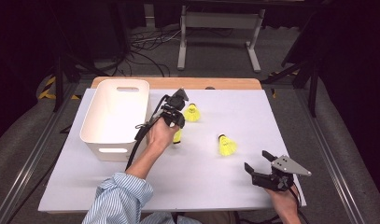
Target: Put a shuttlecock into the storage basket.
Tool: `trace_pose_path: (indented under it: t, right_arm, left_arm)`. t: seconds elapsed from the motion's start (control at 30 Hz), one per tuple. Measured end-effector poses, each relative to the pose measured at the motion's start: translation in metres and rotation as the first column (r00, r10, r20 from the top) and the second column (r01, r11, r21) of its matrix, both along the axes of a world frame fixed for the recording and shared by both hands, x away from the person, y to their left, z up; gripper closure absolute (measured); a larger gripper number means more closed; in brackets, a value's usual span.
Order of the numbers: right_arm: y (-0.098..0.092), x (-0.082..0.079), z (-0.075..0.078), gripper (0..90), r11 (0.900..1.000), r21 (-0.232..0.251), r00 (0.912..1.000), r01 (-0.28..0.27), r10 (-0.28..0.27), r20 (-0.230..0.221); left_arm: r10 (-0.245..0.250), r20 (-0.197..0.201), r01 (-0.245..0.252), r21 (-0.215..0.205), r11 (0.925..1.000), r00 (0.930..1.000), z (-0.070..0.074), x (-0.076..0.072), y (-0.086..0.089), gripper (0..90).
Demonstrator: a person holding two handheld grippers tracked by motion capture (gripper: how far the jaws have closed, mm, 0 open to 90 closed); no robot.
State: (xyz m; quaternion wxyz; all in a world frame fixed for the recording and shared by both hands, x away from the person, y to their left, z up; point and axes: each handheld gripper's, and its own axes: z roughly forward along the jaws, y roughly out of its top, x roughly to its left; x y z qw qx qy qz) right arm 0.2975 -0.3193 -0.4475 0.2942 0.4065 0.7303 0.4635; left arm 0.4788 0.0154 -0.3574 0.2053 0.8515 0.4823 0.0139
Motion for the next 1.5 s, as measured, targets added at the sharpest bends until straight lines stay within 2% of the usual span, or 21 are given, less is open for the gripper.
trace_pose_path:
  t: [0.23, 1.27, 1.5]
  right_arm:
    - [0.0, 0.0, 0.0, 16.7, 1.0, -0.001, 1.0, -0.001, 0.001, 0.0]
    - [0.001, 0.0, 0.0, 16.7, 1.0, -0.004, 1.0, -0.002, 0.002, 0.0]
    - [0.0, 0.0, 0.0, 16.7, 1.0, -0.006, 1.0, -0.002, 0.002, 0.0]
  left_arm:
    - [-0.008, 0.016, 0.009, -0.018, 0.9998, 0.9998, 0.008, -0.003, 0.002, 89.9]
    - [-0.02, 0.044, 0.021, -0.023, 0.9995, 0.9988, 0.036, -0.005, 0.017, 89.9]
    - [-0.037, 0.055, 0.039, -0.025, 0.9989, 0.9978, 0.043, -0.005, 0.019, 89.9]
